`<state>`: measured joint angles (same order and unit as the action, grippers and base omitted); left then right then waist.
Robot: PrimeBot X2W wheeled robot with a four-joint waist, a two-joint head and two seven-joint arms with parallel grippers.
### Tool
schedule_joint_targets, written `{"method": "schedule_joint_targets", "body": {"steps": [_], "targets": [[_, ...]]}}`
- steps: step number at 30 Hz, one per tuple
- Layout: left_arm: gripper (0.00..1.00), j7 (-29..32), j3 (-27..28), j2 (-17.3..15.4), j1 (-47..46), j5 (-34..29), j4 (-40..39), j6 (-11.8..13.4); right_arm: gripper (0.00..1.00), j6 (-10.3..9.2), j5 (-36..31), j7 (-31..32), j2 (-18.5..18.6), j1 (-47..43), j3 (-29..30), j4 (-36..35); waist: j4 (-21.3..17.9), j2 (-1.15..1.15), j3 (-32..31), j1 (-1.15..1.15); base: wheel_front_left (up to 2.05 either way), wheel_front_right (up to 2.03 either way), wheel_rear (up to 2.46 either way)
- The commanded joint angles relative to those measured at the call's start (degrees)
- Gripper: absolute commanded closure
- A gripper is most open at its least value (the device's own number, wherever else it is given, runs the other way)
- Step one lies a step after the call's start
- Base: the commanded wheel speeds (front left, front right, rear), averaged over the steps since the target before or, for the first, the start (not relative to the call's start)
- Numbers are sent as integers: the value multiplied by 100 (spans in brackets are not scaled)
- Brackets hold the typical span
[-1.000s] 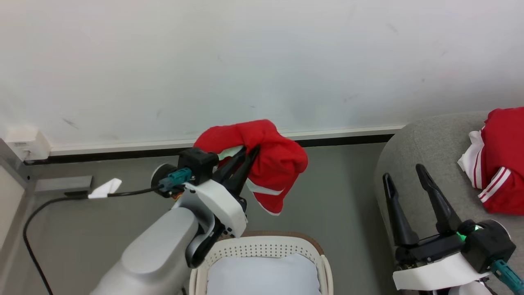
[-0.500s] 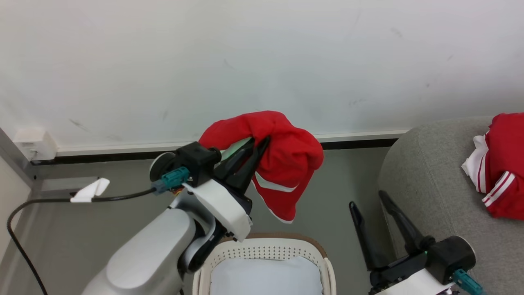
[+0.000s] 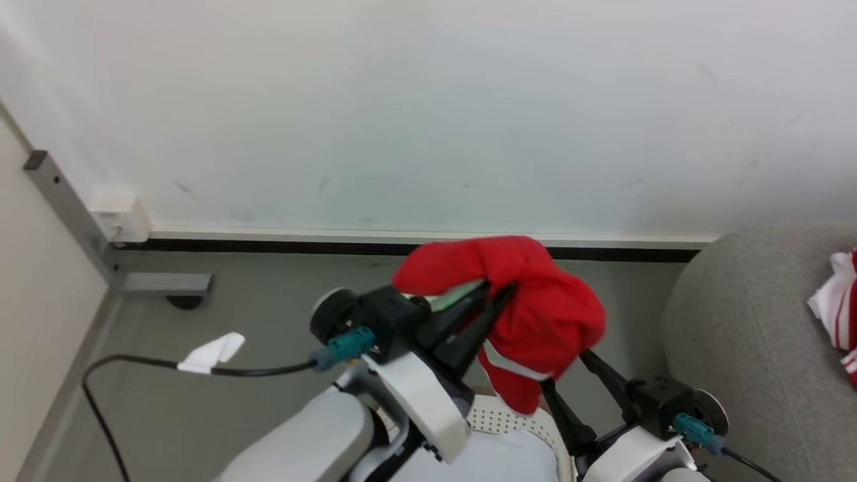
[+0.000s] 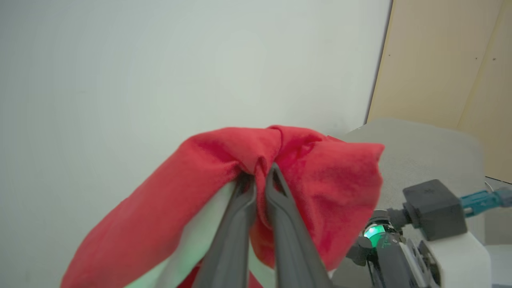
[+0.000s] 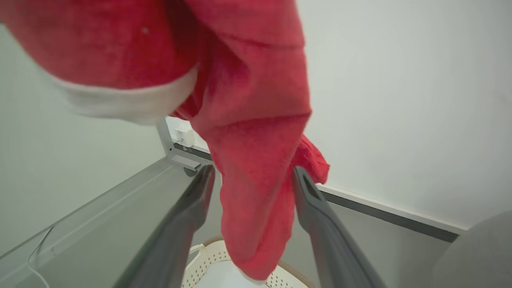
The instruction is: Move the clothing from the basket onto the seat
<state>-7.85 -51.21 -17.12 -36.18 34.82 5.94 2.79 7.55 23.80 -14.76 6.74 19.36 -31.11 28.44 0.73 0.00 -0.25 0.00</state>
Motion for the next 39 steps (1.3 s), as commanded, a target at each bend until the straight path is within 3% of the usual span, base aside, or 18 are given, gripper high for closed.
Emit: {"method": "schedule_joint_targets", "body": {"steps": [1, 8, 9, 10, 11, 20, 34, 37, 38, 39], "targets": [[100, 16, -48, 33, 81, -76, -68, -30, 0, -13, 51, -29, -4, 113, -68, 142, 162, 0, -47, 0, 0, 0, 0], [100, 110, -318, 199, 176, -49, -284, -93, 0, -13, 311, -43, -53, 393, -312, 684, 547, 0, -147, 0, 0, 0, 0], [100, 117, -328, 203, 194, -35, -294, -84, 19, -13, 329, -40, -57, 405, -306, 688, 583, 0, -153, 0, 0, 0, 0], [100, 116, -339, 199, 217, -23, -292, -73, 67, -13, 341, -41, -59, 400, -300, 673, 614, 0, -160, 0, 0, 0, 0], [100, 122, -345, 192, 236, -8, -286, -68, 100, -13, 349, -41, -52, 379, -305, 652, 639, 0, -164, 0, 0, 0, 0], [100, 77, -294, 101, 308, 75, -213, -6, 100, -13, 385, -43, 0, 238, -333, 413, 631, 0, -124, 0, 0, 0, 0], [100, -13, -187, -167, 577, 202, 8, 124, 100, -13, 603, -44, -45, 194, -28, -79, 215, 0, -67, 0, 0, 0, 0], [7, -50, -236, -150, 644, 208, -26, 105, 100, -13, 858, -44, -50, 152, 172, -267, 93, 0, -43, 0, 0, 0, 0], [0, -65, -247, -137, 661, 215, -32, 107, 100, -13, 918, -43, 5, 166, 225, -325, 50, 0, -31, 0, 0, 0, 0], [0, -83, -260, -125, 676, 219, -35, 105, 100, -13, 955, -44, 44, 177, 283, -380, 3, 0, -20, 0, 0, 0, 0]]}}
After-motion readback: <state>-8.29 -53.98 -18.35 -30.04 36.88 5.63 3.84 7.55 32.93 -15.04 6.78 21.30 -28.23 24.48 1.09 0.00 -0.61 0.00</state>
